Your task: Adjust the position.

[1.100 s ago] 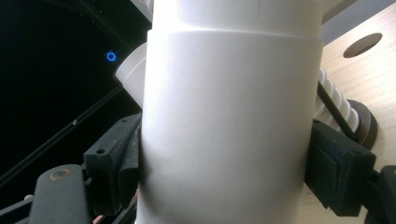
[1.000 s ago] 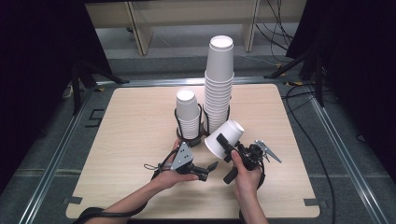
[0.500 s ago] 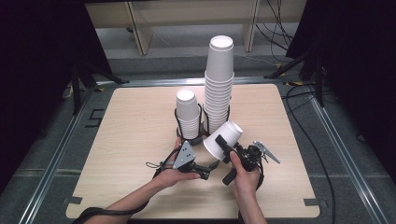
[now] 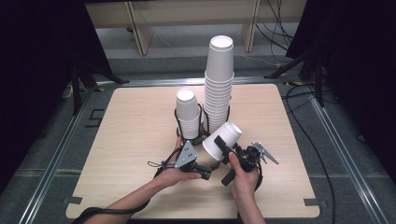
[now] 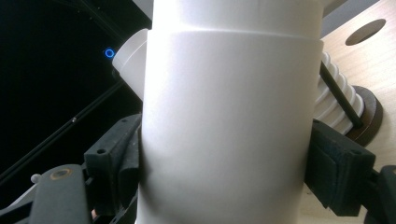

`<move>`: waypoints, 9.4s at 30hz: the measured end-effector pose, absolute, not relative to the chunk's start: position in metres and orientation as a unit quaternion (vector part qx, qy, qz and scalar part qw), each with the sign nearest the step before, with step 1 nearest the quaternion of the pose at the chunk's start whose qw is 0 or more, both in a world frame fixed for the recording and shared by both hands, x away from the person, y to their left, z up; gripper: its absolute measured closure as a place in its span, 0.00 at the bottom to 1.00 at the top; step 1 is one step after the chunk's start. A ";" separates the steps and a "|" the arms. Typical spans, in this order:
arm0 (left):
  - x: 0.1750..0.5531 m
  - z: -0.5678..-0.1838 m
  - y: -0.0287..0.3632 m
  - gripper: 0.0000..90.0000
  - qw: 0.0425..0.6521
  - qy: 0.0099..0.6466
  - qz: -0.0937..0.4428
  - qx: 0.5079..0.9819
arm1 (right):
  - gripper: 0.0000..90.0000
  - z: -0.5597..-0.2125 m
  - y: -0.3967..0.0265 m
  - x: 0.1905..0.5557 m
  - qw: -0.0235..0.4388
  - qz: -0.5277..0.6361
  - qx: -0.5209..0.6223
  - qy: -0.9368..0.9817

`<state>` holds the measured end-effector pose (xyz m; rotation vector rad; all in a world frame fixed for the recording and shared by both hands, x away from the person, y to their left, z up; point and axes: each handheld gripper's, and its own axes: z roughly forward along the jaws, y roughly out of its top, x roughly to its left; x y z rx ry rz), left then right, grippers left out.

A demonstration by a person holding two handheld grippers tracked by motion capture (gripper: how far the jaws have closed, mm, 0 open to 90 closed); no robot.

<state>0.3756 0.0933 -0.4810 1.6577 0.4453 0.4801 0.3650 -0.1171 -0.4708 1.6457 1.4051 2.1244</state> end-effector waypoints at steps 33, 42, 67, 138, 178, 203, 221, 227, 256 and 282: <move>0.378 -0.472 0.096 0.05 0.631 0.170 0.213 0.726 | 0.20 -0.466 -0.110 0.362 0.049 0.701 0.539 0.465; 0.375 -0.469 0.101 0.17 0.631 0.162 0.216 0.727 | 0.14 -0.463 -0.113 0.366 0.041 0.708 0.517 0.479; 0.376 -0.462 0.110 0.24 0.647 0.158 0.207 0.716 | 0.02 -0.461 -0.116 0.366 0.023 0.719 0.496 0.487; 0.381 -0.447 0.134 0.26 0.636 0.142 0.194 0.734 | 0.08 -0.462 -0.159 0.349 0.098 0.650 0.401 0.639; 0.374 -0.425 0.180 0.26 0.577 0.068 0.151 0.799 | 0.15 -0.449 -0.172 0.372 0.117 0.503 0.233 0.824; 0.376 -0.413 0.183 0.26 0.546 0.038 0.140 0.825 | 0.16 -0.438 -0.162 0.377 0.089 0.467 0.161 0.865; 0.378 -0.411 0.184 0.26 0.515 0.025 0.133 0.846 | 0.17 -0.440 -0.158 0.375 0.079 0.450 0.123 0.881; 0.376 -0.408 0.184 0.26 0.511 0.019 0.132 0.849 | 0.17 -0.439 -0.155 0.373 0.071 0.441 0.122 0.887; 0.375 -0.398 0.179 0.26 0.476 -0.018 0.111 0.872 | 0.17 -0.433 -0.145 0.380 0.076 0.418 0.095 0.900; 0.375 -0.391 0.171 0.26 0.438 -0.052 0.102 0.892 | 0.18 -0.427 -0.138 0.382 0.071 0.397 0.078 0.912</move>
